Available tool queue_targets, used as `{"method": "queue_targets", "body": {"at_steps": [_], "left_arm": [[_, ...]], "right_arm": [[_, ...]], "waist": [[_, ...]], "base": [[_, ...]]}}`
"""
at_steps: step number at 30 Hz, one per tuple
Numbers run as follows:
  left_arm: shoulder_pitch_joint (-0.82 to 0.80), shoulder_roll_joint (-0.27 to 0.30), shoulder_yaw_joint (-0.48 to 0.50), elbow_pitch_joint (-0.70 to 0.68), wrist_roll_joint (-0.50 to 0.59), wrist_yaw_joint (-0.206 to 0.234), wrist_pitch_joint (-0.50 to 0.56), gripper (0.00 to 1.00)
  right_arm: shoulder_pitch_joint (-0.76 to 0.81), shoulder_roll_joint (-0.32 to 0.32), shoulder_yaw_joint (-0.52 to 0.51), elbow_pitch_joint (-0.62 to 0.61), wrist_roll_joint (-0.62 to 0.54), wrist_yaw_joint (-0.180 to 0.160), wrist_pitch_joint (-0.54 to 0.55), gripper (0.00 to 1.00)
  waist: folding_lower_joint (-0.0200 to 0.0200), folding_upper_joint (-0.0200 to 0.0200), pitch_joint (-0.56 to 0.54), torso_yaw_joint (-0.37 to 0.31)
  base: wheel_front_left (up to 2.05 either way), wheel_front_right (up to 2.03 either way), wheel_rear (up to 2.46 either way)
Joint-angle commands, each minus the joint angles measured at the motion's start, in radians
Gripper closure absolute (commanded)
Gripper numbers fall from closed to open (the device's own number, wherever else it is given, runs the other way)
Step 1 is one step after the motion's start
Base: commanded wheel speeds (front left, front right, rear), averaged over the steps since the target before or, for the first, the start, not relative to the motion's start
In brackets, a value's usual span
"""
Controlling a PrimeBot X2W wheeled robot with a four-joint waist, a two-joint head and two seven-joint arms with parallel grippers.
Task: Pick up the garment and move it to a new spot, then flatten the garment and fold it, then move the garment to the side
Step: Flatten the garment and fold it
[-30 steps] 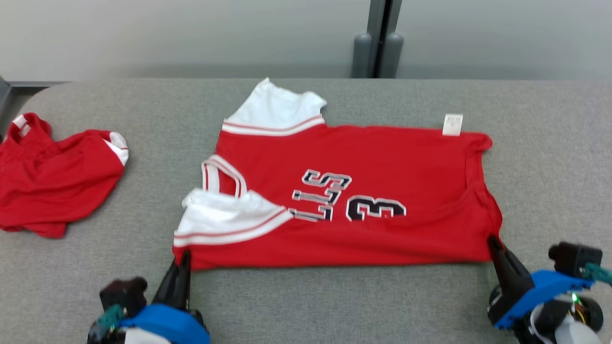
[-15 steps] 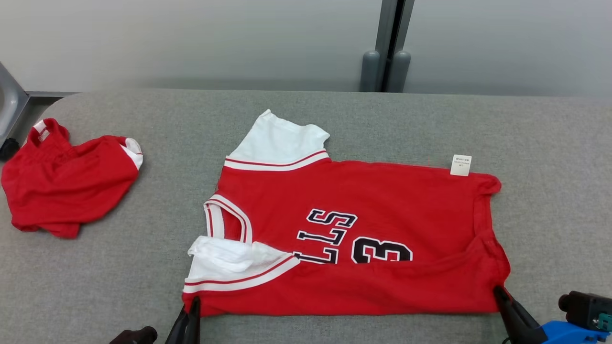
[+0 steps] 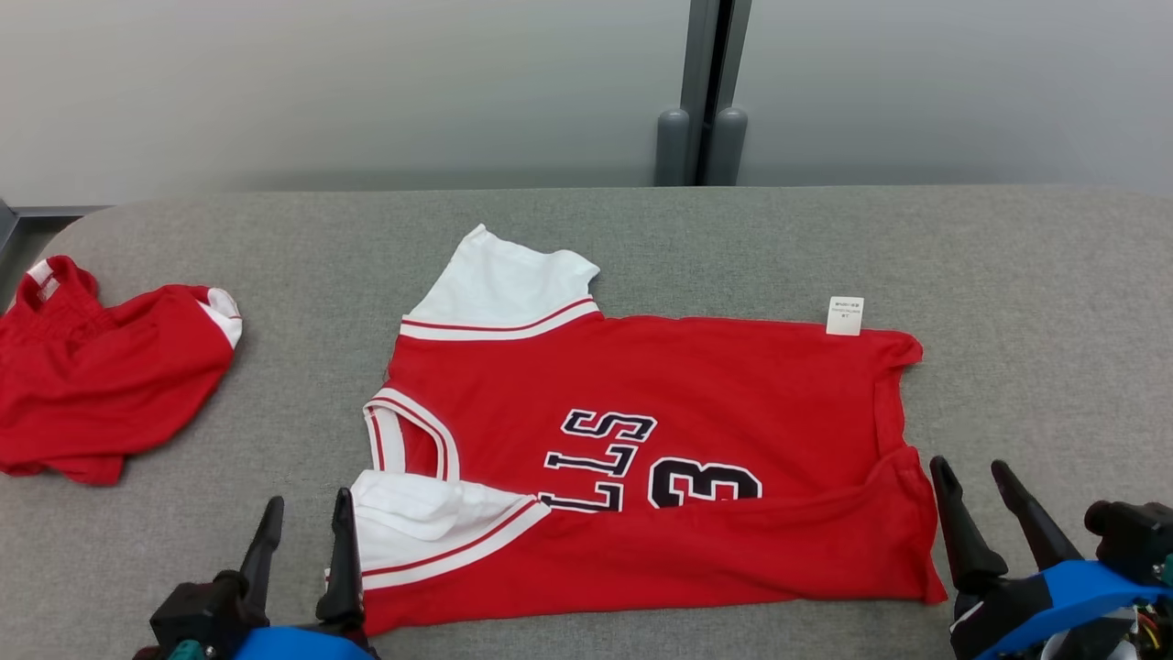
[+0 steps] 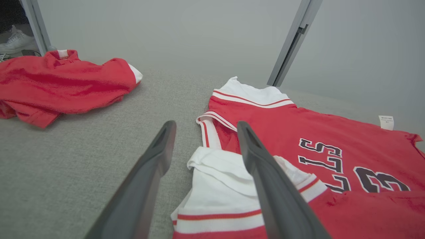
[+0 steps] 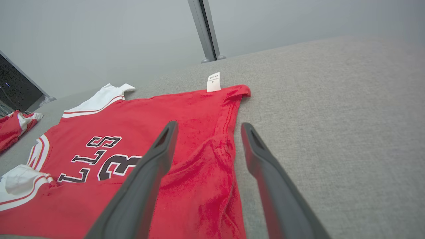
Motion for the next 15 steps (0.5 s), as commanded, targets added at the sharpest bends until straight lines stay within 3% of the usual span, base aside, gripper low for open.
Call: {"method": "queue_targets", "body": {"at_steps": [1,15], "left_arm": [[-0.027,0.006,0.015,-0.010,0.012,0.005,-0.005,0.00],[-0.096,-0.012,0.144,-0.043,0.127,-0.018,-0.009,0.00]], "right_arm": [[-0.022,0.003,0.004,-0.005,-0.006,0.001,-0.019,0.00],[-0.108,0.028,0.021,0.026,-0.056,0.001,-0.145,0.00]], "waist": [[0.0000,0.0000,-0.005,-0.004],[0.0000,0.0000,-0.046,-0.019]], "base": [[0.00,0.00,0.00],[0.00,0.00,0.00]]}}
